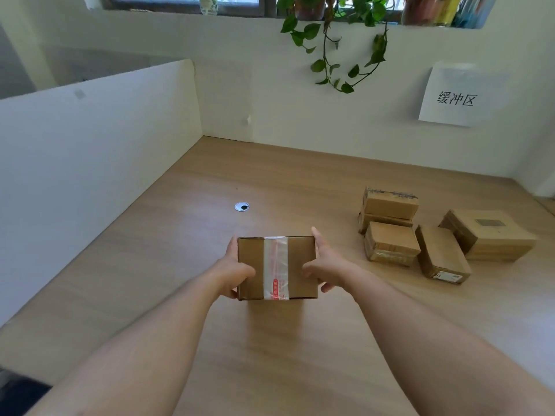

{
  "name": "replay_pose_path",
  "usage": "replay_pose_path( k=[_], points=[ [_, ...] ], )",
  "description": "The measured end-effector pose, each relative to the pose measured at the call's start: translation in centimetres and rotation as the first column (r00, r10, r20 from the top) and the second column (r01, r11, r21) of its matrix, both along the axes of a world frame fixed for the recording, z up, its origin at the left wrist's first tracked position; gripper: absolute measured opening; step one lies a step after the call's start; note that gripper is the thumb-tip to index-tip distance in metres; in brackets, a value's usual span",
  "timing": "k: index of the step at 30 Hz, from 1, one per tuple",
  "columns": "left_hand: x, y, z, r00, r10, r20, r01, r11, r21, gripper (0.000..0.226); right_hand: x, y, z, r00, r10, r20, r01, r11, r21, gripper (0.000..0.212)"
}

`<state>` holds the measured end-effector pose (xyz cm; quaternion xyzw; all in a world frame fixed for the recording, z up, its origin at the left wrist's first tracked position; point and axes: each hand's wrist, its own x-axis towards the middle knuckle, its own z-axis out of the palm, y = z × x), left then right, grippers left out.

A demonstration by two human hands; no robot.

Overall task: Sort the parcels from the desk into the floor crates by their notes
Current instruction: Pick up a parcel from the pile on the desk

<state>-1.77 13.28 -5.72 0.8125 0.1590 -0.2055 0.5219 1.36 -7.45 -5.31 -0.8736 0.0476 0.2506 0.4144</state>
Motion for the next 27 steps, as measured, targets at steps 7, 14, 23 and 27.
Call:
replay_pose_path(
  k=[7, 14, 23, 27],
  points=[
    [-3.2, -1.3, -1.1, 0.989, 0.148, 0.017, -0.148, 0.988, -0.033, 0.031, -3.3, -0.9, -0.6, 0.998, 0.054, 0.023, -0.055, 0.998, 0.036, 0.041],
    [-7.1, -3.4, -4.0, 0.979, 0.185, 0.09, -0.19, 0.98, 0.061, 0.037, -6.0, -2.7, -3.0, 0.981, 0.128, 0.142, -0.119, 0.991, -0.068, 0.047],
    [-13.5, -1.7, -3.1, 0.961, 0.207, 0.183, -0.213, 0.977, 0.015, 0.095, -8.0, -1.5, -2.8, 0.942, 0.27, 0.198, -0.294, 0.95, 0.104, 0.076],
    [-17.2, 0.0, -2.8, 0.946, 0.262, 0.192, -0.279, 0.958, 0.063, 0.095, -9.3, 1.0, -3.1, 0.909, 0.371, 0.189, -0.399, 0.907, 0.137, 0.077]
  ],
)
